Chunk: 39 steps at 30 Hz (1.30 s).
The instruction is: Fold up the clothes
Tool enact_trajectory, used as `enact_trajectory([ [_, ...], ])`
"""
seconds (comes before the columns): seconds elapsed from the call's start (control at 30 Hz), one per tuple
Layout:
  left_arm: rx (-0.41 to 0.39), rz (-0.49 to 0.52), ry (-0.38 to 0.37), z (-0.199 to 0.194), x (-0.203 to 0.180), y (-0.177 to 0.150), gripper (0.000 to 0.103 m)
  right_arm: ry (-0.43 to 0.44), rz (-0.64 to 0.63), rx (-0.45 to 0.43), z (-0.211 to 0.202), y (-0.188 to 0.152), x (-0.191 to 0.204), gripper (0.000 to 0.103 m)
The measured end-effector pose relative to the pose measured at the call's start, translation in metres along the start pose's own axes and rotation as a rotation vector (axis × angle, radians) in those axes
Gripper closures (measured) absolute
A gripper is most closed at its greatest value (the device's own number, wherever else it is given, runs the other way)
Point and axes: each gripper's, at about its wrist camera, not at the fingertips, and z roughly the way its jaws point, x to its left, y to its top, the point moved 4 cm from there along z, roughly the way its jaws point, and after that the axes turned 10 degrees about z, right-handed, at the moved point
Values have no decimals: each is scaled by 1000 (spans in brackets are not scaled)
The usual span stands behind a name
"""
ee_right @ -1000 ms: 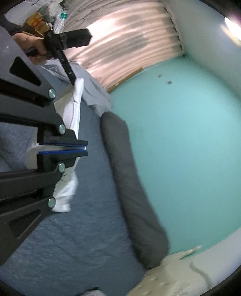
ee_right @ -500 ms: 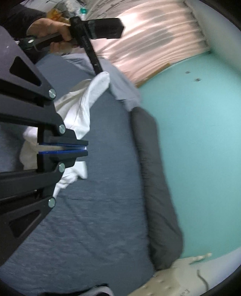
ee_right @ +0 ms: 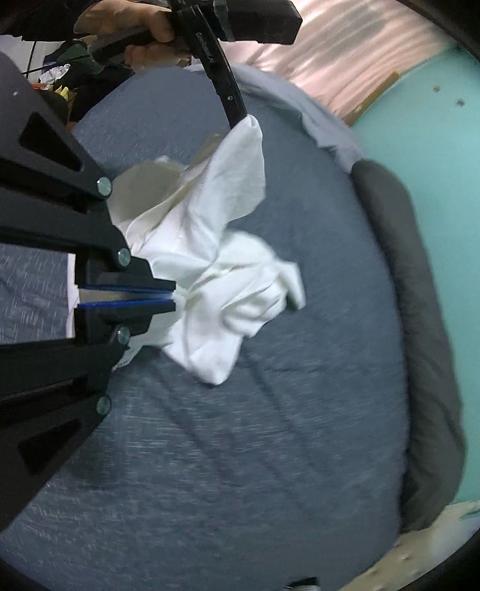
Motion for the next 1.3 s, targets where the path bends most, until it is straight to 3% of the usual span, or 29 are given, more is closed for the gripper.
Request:
enact_trajectory([
  [0.17,30,-8,-5,26,5,-8,98,-22,-73,27,21,-1,-1,96],
  [0.3,27,-15,-16,32,6,-8,98,-26,-168,29,33,0,13,76],
  [0.43,32,-19,-24,38,6,-8,98,-26,-249,41,49,-3,28,73],
  [0.6,33,-27,-38,44,7,-7,98,-49,-334,76,75,-9,43,57],
  [1.0,15,-29,-78,45,14,-4,98,-94,-352,84,116,1,45,56],
  [1.2,11,-47,-75,45,24,-2,98,-88,-322,92,101,12,27,56],
  [1.3,10,-51,-73,46,26,-2,98,-124,-322,103,88,15,13,56],
])
